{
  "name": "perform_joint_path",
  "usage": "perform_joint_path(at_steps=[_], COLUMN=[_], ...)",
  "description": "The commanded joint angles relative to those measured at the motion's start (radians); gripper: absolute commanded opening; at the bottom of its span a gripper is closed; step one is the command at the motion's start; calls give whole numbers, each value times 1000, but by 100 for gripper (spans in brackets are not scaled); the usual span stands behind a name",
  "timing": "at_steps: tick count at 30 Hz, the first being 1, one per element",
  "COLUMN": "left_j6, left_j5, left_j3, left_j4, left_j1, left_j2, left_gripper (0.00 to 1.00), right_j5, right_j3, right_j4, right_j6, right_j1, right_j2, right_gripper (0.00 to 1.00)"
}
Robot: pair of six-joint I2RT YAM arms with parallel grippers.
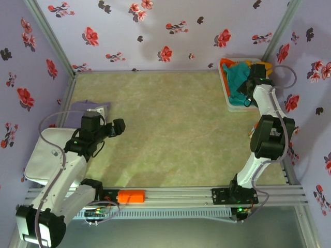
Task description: Fold and stack the t-shirts
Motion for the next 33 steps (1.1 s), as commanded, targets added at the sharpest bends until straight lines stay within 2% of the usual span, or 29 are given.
perform_joint_path(at_steps=[1, 6, 8, 10, 12, 13, 14, 19, 25, 28, 33], left_j6=[-31, -42, -48, -53, -58, -58, -58, -58, -75, -93, -96], left_j5=[29, 37, 39, 41, 43, 43, 44, 51, 80, 90, 92], left_j3=[-23, -44, -51, -56, -56, -59, -60, -58, -58, -66, -56], left_j4=[-55, -51, -48, -46, -46, -45, -42, -32, -15, 1, 9], left_j1=[-6, -8, -10, -10, -12, -13, -13, -14, -16, -17, -28], left_j2=[-19, -25, -26, -27, -29, -30, -33, -31, -21, -13, 17], left_gripper=[87, 87, 87, 87, 87, 86, 86, 86, 87, 87, 86], right_j5=[6, 3, 5, 1, 3, 3, 0, -19, 95, 151, 168], right_j3=[18, 20, 35, 45, 47, 49, 47, -43, -224, -297, -411], right_j4=[18, 68, 66, 58, 51, 44, 40, 116, 275, 347, 483], right_j6=[15, 30, 30, 31, 33, 37, 39, 59, 59, 28, -71], right_j1=[1, 1, 1, 0, -1, -1, 0, 5, 40, 61, 131], right_j2=[29, 70, 85, 98, 98, 94, 88, -17, -251, -357, -529], right_gripper=[80, 69, 62, 46, 15, 4, 0, 0, 0, 0, 0])
